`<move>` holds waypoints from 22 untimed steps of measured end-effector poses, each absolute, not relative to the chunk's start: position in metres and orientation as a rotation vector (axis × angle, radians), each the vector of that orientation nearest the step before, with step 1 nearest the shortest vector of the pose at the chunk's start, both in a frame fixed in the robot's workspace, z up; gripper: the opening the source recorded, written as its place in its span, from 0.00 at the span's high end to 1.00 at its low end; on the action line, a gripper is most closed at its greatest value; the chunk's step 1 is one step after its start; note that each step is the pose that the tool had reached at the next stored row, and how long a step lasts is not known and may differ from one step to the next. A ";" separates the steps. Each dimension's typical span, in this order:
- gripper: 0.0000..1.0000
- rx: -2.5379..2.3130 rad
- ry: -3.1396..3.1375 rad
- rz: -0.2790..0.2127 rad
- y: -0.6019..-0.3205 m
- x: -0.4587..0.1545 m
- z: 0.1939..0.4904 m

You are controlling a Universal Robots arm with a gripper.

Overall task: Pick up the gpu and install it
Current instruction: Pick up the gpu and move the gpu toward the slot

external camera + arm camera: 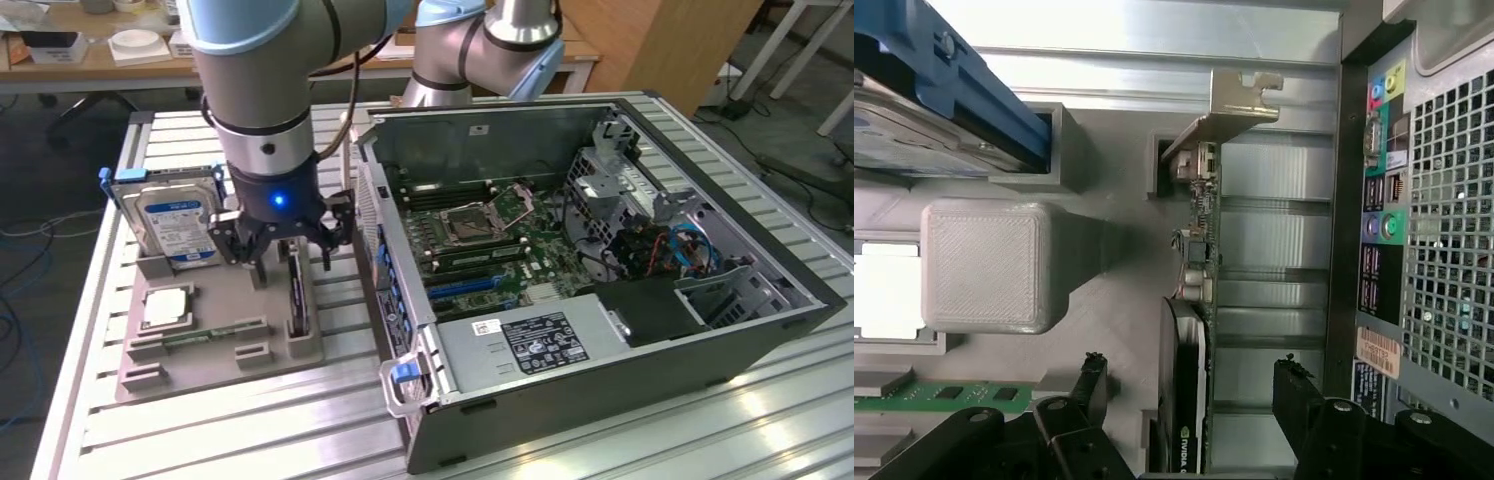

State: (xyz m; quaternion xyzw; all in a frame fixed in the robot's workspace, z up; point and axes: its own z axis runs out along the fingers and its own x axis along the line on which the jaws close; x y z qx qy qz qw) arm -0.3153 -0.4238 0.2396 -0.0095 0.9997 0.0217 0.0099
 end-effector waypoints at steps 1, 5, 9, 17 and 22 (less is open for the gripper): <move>0.24 -0.029 3.121 0.068 -0.424 -0.316 0.239; 0.24 -0.030 3.121 0.068 -0.424 -0.317 0.236; 0.24 -0.030 3.121 0.068 -0.424 -0.317 0.231; 0.24 -0.030 3.121 0.068 -0.424 -0.317 0.223; 0.24 -0.030 3.121 0.068 -0.424 -0.317 0.223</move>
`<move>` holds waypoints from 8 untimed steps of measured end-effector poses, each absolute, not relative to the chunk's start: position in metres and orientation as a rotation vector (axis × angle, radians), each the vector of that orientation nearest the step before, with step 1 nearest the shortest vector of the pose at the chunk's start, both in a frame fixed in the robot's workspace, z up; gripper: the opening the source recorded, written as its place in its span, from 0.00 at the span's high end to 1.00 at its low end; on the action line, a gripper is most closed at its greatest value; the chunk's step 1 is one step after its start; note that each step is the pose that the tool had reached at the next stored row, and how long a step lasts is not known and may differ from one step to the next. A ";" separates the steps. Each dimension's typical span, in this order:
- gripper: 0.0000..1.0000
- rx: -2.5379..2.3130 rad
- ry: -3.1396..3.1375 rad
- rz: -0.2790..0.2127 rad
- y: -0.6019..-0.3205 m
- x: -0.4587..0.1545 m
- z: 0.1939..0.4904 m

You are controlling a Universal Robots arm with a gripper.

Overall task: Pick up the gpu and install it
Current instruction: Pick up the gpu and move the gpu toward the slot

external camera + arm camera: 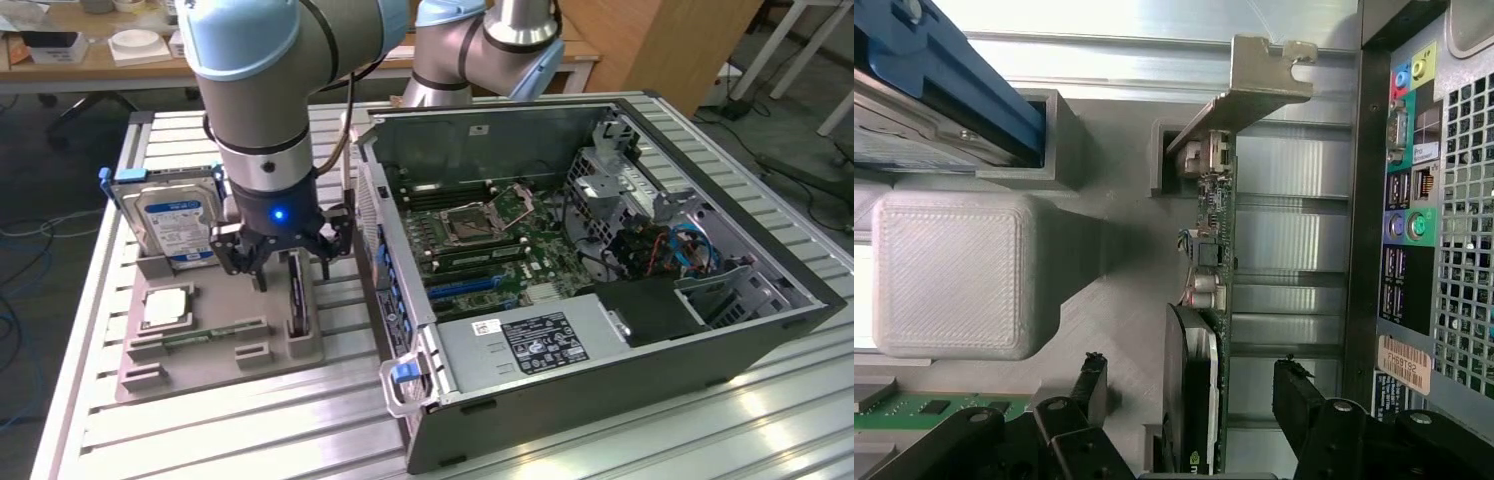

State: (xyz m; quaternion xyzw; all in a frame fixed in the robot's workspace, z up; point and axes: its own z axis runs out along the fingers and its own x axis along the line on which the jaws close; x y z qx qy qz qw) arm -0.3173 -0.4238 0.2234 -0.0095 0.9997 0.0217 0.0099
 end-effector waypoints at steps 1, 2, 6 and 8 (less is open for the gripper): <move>0.24 -0.030 3.121 0.068 -0.424 -0.317 0.223; 0.25 -0.030 3.121 0.068 -0.424 -0.317 0.223; 0.38 -0.030 3.121 0.068 -0.424 -0.317 0.223; 0.44 -0.030 3.121 0.068 -0.424 -0.317 0.223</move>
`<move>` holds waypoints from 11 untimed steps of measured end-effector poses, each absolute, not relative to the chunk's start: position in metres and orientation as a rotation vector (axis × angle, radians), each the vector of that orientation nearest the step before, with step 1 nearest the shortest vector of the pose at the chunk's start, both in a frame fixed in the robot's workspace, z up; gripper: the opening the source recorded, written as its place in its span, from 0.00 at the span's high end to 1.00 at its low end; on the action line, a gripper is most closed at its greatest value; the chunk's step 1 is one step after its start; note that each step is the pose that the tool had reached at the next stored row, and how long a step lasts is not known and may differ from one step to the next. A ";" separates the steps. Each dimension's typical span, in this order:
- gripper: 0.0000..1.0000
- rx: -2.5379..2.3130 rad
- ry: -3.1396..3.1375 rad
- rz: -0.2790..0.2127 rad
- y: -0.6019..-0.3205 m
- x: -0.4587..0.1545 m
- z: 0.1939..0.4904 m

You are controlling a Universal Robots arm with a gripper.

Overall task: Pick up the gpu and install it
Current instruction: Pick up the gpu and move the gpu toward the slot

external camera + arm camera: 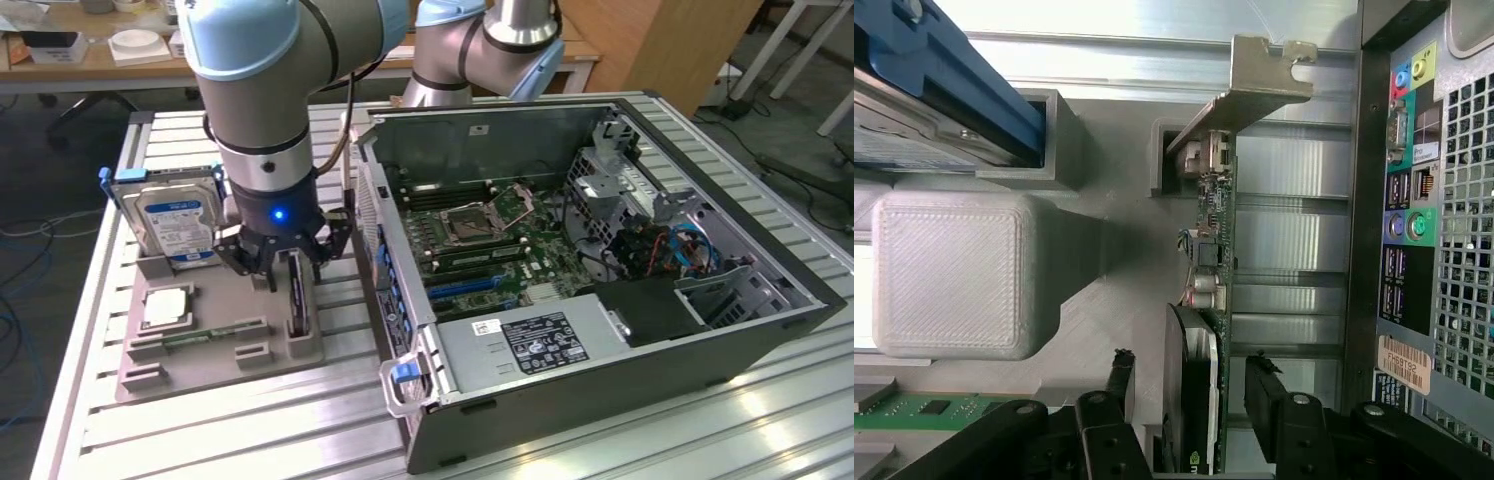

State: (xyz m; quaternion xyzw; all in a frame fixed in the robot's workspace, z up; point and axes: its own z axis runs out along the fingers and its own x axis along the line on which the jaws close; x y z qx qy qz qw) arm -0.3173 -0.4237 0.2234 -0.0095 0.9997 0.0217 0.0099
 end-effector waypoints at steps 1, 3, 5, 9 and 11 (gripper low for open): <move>0.44 -0.030 3.121 0.068 -0.424 -0.317 0.223; 0.45 -0.030 3.121 0.068 -0.424 -0.317 0.223; 0.45 -0.030 3.121 0.068 -0.424 -0.317 0.223; 0.52 -0.030 3.121 0.068 -0.424 -0.317 0.223; 0.54 -0.030 3.121 0.068 -0.424 -0.317 0.223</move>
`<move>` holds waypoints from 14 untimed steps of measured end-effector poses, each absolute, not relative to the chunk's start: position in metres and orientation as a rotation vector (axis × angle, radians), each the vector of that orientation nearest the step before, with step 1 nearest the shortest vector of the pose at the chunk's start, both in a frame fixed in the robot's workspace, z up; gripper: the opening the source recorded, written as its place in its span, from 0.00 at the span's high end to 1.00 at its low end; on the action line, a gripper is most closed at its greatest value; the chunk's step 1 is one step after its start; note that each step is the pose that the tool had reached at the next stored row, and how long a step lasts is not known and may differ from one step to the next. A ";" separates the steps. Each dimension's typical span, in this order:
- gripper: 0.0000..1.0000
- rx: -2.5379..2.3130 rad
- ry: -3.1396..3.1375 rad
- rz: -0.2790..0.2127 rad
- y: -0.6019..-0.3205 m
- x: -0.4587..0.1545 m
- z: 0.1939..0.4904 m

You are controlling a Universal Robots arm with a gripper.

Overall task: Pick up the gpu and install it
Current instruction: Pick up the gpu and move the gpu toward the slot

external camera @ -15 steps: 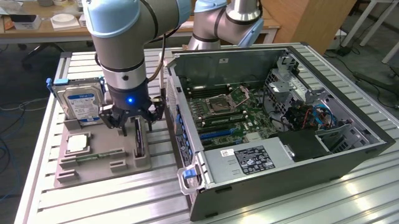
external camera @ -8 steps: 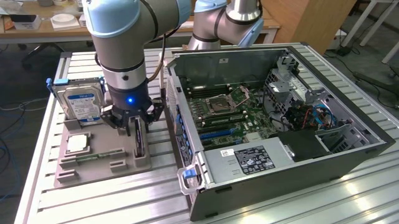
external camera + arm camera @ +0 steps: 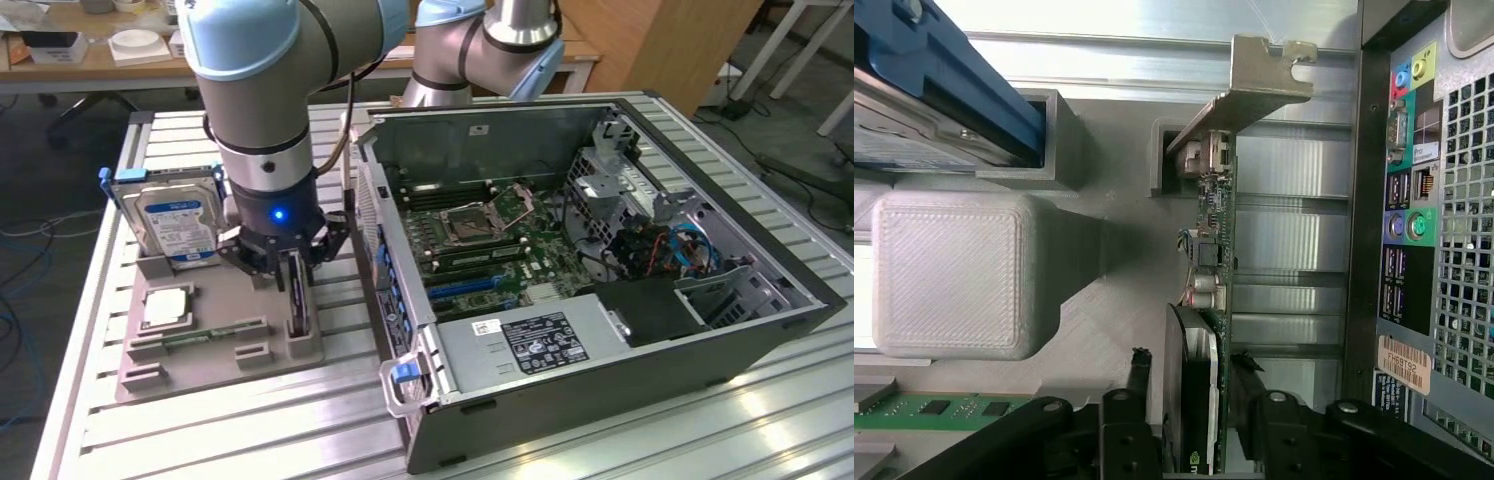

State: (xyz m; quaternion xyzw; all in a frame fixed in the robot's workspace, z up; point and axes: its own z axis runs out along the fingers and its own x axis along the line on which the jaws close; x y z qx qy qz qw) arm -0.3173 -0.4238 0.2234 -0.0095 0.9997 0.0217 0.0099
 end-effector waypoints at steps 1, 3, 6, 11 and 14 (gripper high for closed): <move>0.54 -0.030 3.121 0.068 -0.424 -0.317 0.223; 0.61 -0.030 3.121 0.068 -0.424 -0.317 0.223; 0.61 -0.030 3.121 0.068 -0.424 -0.317 0.223; 0.63 -0.030 3.121 0.068 -0.424 -0.317 0.223; 0.69 -0.030 3.121 0.068 -0.424 -0.317 0.223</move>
